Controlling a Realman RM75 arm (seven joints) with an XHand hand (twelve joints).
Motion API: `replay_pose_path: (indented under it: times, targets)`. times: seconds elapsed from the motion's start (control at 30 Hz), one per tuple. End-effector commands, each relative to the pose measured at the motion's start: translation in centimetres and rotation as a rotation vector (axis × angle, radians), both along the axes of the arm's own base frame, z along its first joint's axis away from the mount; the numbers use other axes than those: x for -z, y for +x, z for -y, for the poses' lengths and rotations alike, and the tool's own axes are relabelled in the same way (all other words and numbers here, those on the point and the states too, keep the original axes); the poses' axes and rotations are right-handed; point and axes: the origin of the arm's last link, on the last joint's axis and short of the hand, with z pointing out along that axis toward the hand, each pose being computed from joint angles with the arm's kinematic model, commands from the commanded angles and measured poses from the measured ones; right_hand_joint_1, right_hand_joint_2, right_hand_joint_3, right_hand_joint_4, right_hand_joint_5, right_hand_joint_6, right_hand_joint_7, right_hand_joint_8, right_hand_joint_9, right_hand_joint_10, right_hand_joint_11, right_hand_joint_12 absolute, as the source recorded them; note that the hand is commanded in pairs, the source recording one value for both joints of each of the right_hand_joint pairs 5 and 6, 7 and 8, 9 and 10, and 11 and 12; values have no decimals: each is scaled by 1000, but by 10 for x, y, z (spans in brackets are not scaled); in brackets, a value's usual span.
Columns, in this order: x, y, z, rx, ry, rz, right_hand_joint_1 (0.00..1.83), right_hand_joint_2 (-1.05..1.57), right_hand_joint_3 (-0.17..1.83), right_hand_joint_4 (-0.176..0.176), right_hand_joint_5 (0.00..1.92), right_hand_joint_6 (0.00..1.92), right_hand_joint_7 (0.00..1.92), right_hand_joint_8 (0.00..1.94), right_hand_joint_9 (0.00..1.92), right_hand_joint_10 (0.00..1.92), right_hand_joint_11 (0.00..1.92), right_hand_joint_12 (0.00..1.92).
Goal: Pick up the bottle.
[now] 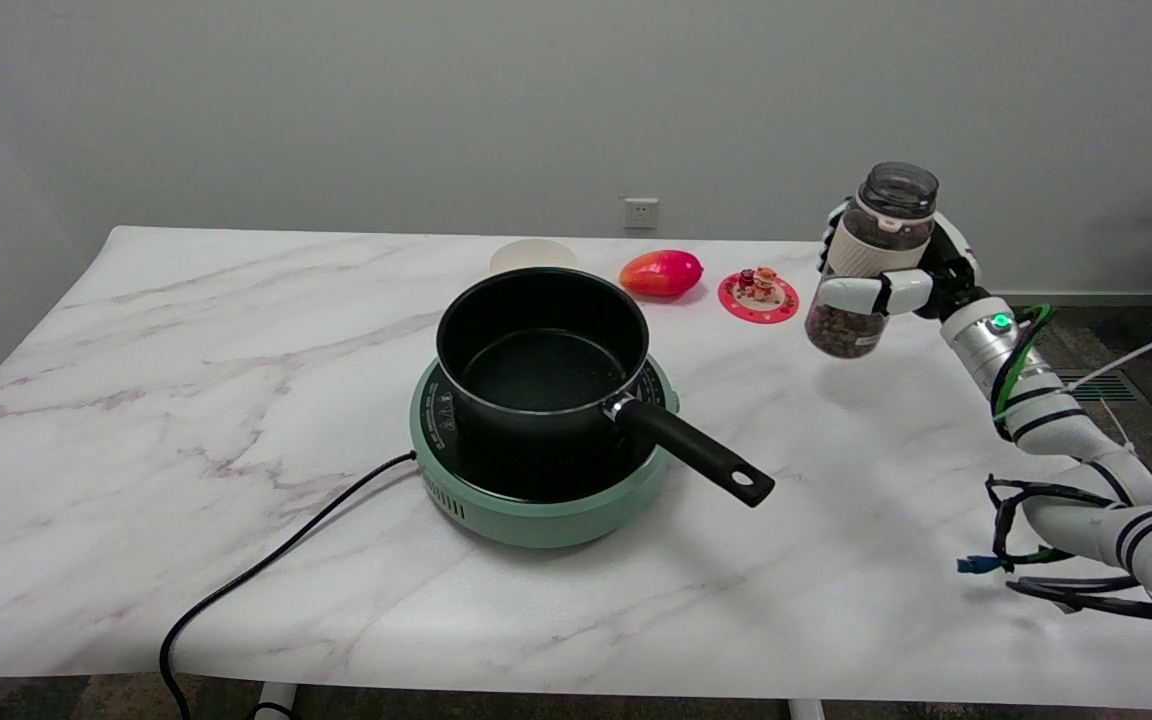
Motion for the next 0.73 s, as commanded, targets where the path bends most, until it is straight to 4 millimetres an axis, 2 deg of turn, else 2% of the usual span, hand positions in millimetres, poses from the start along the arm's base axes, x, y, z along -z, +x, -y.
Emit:
replay_pose_path:
  times: [0.03, 0.43, 0.73]
  targets:
    - [53, 67, 41, -77, 165, -127, 1472, 1159, 407, 0, 1920, 1920, 1861, 1861, 1468, 1468, 1228, 1228]
    - [105, 105, 58, -103, 262, -198, 1464, 1180, 390, 0, 1920, 1920, 1878, 1878, 1470, 1470, 1226, 1226]
    - [125, 134, 66, -59, 260, -491, 1468, 1183, 381, 0, 1920, 1920, 1881, 1881, 1464, 1464, 1219, 1219]
